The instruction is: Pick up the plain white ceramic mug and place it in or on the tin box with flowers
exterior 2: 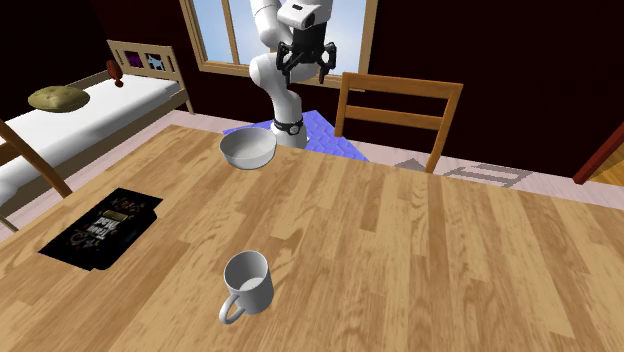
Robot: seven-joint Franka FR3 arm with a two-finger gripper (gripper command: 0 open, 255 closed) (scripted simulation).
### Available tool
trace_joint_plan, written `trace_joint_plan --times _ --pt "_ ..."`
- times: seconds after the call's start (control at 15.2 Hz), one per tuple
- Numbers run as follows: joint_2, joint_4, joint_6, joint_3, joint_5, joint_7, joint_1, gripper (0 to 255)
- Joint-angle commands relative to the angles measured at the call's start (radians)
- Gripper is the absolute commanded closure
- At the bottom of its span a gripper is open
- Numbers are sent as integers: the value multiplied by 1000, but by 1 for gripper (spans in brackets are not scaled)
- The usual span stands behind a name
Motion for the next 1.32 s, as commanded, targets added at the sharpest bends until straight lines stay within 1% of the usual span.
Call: trace_joint_plan --times 0.0,0.33,0.66,0.99,1.25 --pt "0 0 0 0 0 0 0 0" --pt "126 16 152 -80 -57 -101 -12 0" --pt "276 66 296 -155 -85 -200 -15 0" --pt "444 150 421 -223 -78 -305 -12 0" --pt "587 241 504 -269 -43 -397 -8 0"
